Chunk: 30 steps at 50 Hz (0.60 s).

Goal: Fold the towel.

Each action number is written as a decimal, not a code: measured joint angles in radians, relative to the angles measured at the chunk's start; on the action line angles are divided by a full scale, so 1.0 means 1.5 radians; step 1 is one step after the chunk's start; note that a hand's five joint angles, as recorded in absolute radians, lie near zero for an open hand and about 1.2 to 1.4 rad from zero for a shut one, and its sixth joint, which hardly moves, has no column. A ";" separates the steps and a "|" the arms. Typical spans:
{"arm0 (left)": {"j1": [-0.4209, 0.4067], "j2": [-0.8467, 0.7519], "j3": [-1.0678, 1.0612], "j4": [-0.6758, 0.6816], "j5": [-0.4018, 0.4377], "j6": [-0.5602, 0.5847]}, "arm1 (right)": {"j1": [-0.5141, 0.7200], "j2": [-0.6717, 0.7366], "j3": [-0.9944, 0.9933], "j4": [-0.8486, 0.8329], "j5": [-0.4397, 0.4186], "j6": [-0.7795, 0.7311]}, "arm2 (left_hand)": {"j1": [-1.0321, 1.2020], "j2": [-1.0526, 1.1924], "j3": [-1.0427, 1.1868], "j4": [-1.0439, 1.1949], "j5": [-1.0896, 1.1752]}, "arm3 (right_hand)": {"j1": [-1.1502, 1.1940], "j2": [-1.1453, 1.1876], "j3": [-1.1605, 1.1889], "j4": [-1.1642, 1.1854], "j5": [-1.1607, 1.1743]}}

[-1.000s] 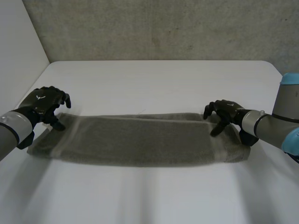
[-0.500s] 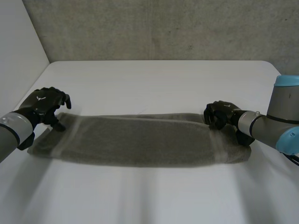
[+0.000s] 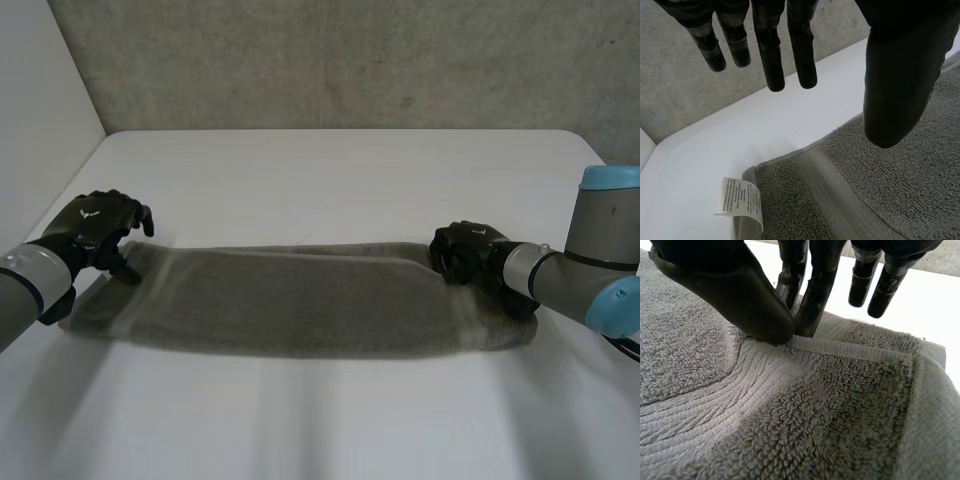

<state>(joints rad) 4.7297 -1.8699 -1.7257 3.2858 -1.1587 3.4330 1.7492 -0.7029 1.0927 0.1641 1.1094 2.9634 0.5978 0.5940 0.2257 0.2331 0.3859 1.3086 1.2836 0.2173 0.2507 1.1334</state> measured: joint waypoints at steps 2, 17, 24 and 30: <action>0.000 0.000 0.000 0.000 0.000 0.000 | 0.000 -0.002 0.003 0.000 0.000 -0.001 | 0.000 0.000 0.000 0.000 0.000 | 0.000 0.000 0.000 0.000 -0.006; 0.000 0.001 -0.003 0.000 0.000 0.000 | 0.000 -0.035 0.026 0.000 -0.001 -0.006 | 0.000 -0.001 0.000 0.000 0.000 | -0.325 -0.295 0.000 0.000 -0.321; 0.000 0.002 -0.004 0.000 0.001 0.000 | 0.000 -0.037 0.037 -0.002 0.004 -0.029 | 0.000 -0.001 0.000 0.000 0.000 | -0.325 -0.295 0.000 0.000 -0.321; 0.001 0.002 -0.005 0.000 0.002 0.000 | 0.000 -0.034 0.048 -0.009 0.017 -0.041 | 0.000 -0.001 0.000 0.000 0.000 | -0.327 -0.297 0.000 0.000 -0.321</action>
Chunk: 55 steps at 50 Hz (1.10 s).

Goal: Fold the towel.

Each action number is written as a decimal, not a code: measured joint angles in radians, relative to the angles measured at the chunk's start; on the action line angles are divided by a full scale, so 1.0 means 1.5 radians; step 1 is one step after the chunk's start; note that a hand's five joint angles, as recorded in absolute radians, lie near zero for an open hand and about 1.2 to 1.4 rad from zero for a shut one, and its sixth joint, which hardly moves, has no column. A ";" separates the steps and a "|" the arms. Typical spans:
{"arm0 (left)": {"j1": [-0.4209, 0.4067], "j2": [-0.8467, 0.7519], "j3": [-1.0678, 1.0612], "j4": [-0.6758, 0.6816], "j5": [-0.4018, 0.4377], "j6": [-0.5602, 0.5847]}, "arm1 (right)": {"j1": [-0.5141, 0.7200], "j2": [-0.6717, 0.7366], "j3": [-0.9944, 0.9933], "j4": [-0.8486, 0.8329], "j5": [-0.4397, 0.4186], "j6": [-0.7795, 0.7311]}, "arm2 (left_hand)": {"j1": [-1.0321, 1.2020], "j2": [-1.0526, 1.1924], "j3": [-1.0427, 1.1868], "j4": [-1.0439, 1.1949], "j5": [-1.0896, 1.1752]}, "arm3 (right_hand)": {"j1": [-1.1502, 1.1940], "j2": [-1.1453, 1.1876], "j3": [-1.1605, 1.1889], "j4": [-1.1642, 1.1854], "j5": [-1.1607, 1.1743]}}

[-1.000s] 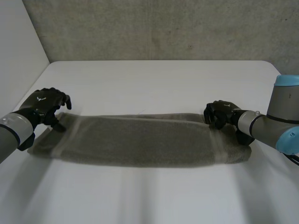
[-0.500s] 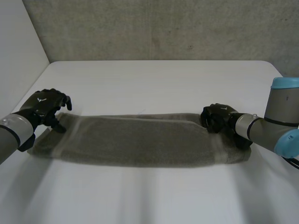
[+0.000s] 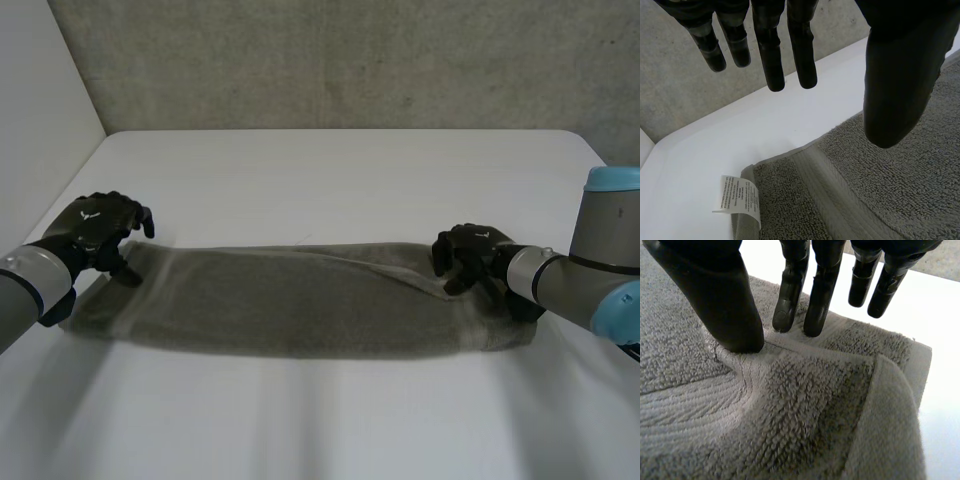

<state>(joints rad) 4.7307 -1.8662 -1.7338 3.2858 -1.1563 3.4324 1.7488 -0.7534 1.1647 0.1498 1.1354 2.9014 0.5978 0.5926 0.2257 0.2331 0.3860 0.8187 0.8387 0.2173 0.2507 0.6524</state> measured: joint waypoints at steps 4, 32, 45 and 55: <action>0.000 0.001 -0.003 0.000 0.001 0.000 | 0.000 -0.002 0.011 -0.005 0.003 -0.002 | 0.000 0.000 0.000 0.000 0.000 | -0.006 -0.002 0.000 0.000 0.000; 0.000 0.007 -0.008 0.000 0.003 0.000 | -0.008 -0.073 0.088 -0.007 -0.003 -0.022 | 0.000 0.000 0.000 0.000 0.000 | -0.112 -0.110 0.000 0.000 -0.130; 0.000 0.010 -0.013 0.000 0.004 0.001 | -0.009 -0.095 0.119 -0.007 -0.002 -0.048 | 0.000 0.000 0.000 0.000 0.000 | -0.112 -0.110 0.000 0.000 -0.130; 0.000 0.010 -0.015 0.000 0.004 0.001 | -0.018 -0.122 0.137 -0.004 -0.002 -0.080 | 0.000 0.000 0.000 0.000 0.000 | -0.112 -0.110 0.000 0.000 -0.130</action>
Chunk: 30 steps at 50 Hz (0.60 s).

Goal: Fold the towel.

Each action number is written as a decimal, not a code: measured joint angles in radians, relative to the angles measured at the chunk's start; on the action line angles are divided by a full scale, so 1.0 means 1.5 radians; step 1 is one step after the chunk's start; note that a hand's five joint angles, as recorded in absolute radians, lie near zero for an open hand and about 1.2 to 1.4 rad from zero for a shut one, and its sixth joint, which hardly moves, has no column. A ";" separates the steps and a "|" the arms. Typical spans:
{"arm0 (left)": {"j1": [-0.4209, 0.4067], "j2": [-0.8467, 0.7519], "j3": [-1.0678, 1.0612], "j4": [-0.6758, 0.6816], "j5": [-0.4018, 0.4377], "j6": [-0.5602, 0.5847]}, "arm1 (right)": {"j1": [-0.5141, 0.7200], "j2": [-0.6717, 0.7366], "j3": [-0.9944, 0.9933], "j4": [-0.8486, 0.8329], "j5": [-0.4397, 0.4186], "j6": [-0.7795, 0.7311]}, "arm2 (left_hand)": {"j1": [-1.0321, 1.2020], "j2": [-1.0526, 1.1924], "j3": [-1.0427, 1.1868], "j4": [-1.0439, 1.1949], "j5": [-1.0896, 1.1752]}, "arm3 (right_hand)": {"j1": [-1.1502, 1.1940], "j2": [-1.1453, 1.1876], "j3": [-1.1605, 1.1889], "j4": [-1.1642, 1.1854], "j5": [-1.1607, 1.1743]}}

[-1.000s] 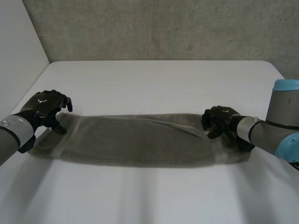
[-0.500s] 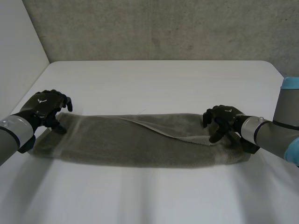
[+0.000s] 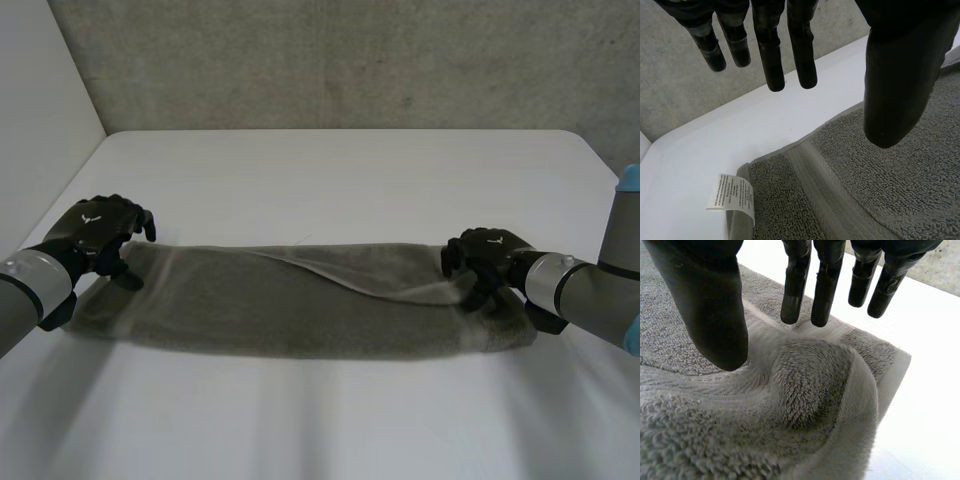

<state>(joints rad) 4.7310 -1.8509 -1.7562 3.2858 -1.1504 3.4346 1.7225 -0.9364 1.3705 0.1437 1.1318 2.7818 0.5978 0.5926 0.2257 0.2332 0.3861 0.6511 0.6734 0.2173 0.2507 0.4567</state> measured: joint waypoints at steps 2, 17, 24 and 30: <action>0.000 0.000 0.000 0.000 0.000 0.000 | -0.003 -0.004 0.004 0.000 0.000 -0.006 | 0.000 0.000 0.000 0.000 0.000 | 0.000 0.000 0.000 0.000 0.000; 0.000 0.001 -0.001 0.000 0.000 0.000 | -0.027 -0.008 0.024 0.000 -0.005 -0.025 | 0.000 0.000 0.000 0.000 0.000 | 0.000 0.000 0.000 0.000 0.000; 0.000 0.002 -0.001 0.000 0.000 0.000 | -0.026 -0.011 0.023 -0.003 -0.001 -0.024 | 0.000 0.000 0.000 0.000 0.000 | 0.000 0.000 0.000 0.000 0.000; 0.000 0.002 -0.001 0.000 0.000 0.000 | -0.020 -0.010 0.002 -0.014 0.004 -0.015 | 0.000 0.000 0.000 0.000 0.000 | -0.001 -0.001 0.000 0.000 -0.005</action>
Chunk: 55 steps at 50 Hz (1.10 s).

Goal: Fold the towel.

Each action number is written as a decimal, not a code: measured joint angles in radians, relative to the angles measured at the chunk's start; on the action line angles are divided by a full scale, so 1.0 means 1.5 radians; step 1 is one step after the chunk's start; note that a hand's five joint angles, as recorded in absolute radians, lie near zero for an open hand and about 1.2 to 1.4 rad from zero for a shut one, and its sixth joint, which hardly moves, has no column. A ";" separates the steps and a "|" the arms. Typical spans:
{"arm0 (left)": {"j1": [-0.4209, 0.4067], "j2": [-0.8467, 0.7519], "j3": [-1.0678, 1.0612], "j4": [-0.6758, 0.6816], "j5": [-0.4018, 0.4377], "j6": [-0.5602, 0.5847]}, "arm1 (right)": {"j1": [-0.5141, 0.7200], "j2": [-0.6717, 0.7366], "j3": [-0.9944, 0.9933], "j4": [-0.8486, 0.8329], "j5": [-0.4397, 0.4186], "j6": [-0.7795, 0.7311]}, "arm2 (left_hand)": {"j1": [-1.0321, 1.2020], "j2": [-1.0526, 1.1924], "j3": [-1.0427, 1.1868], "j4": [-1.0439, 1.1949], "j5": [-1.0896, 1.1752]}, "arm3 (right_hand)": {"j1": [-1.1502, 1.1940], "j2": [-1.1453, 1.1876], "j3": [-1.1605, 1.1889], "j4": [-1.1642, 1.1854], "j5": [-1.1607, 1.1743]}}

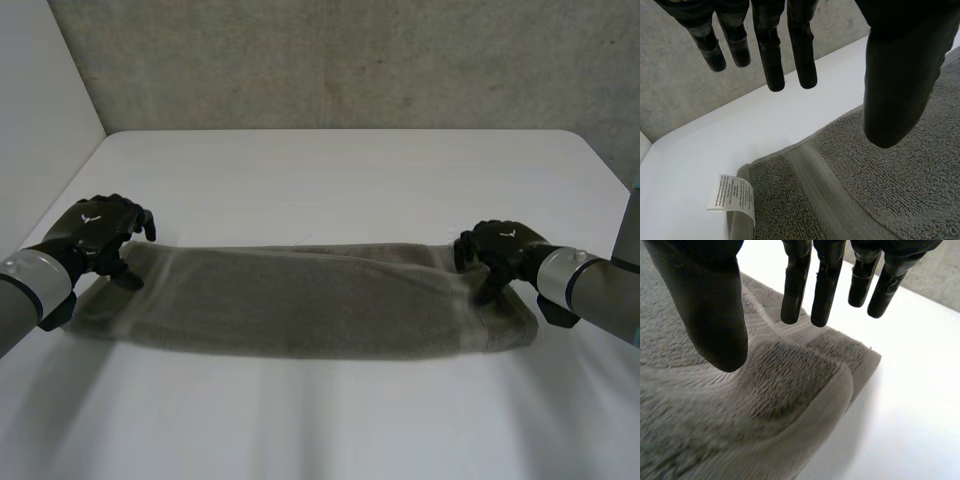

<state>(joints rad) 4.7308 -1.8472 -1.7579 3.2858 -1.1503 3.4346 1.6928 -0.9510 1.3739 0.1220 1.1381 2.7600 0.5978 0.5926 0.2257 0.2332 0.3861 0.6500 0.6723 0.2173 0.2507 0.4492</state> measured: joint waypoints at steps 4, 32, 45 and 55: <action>0.000 0.000 0.000 0.000 0.000 0.000 | 0.009 0.010 -0.017 -0.006 0.002 0.013 | 0.000 0.000 0.000 0.000 0.000 | -0.025 -0.026 0.000 0.000 -0.024; 0.001 -0.002 0.001 0.005 0.001 0.002 | 0.068 0.087 -0.098 -0.007 0.007 0.051 | -0.002 0.000 0.000 0.000 0.000 | 0.321 0.299 0.000 0.000 0.329; 0.001 -0.003 0.001 0.006 0.001 0.002 | 0.067 0.096 -0.124 -0.005 0.007 0.051 | -0.002 0.000 0.000 0.000 0.000 | 0.434 0.408 0.000 0.000 0.461; 0.000 -0.007 0.002 0.015 0.001 0.003 | 0.067 0.147 -0.191 -0.008 0.027 0.050 | -0.002 0.000 0.000 0.000 0.000 | 0.438 0.412 0.000 0.000 0.467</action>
<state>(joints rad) 4.7314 -1.8580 -1.7550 3.3081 -1.1489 3.4387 1.7932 -0.7311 1.0875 0.1094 1.1781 2.8352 0.5943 0.5926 0.2257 0.2332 0.3861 1.3074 1.2899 0.2173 0.2507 1.1502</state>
